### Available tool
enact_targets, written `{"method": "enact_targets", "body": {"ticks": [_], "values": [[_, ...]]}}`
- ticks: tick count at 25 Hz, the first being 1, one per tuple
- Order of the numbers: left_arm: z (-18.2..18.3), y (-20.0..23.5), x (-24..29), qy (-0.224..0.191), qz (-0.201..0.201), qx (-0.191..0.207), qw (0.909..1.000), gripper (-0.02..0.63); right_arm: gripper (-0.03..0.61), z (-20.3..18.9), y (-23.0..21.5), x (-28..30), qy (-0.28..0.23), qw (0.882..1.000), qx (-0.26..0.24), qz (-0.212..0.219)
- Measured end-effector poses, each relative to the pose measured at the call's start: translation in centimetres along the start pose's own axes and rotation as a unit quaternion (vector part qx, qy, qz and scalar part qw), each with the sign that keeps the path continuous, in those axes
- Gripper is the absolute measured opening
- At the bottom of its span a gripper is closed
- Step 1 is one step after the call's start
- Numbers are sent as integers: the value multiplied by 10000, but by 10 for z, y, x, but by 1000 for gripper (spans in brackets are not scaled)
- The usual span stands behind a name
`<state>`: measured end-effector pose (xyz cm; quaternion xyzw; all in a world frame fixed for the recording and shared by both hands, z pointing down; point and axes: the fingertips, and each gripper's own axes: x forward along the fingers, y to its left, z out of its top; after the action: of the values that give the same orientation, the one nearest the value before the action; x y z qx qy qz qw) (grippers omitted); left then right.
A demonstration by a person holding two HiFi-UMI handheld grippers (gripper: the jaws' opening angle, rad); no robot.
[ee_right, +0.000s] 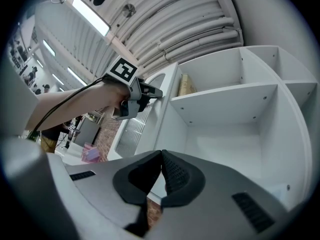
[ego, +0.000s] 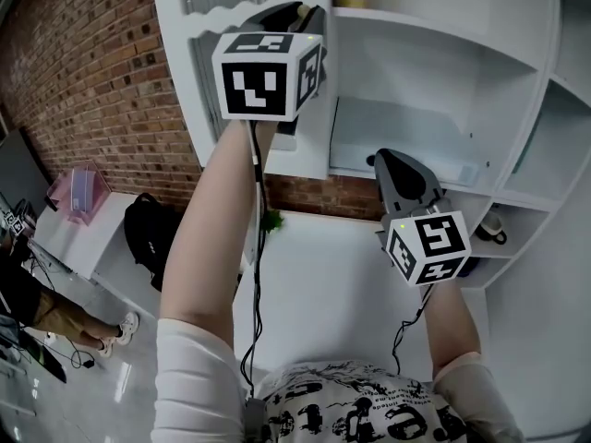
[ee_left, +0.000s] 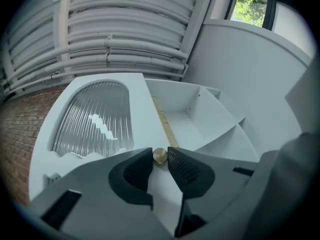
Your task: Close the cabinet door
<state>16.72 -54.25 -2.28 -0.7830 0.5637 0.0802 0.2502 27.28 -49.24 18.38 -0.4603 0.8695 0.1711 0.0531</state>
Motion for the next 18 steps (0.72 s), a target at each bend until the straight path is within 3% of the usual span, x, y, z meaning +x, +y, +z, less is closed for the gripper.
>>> {"method": "enact_targets", "body": {"ticks": [6,9,18], "values": [[0,3,-28,-252,-180,-194,9993,104,15,-4,18,6,-63,9999,-83,28],[-5,4,-46,-380,-269,-258,9986,61,15,-6,19,7,-92,10000,-14,-18],[-67,-13,-94,-243,-875,-527,9945,14,15,-16,28,-1,-149,9995,-165,-205]]}}
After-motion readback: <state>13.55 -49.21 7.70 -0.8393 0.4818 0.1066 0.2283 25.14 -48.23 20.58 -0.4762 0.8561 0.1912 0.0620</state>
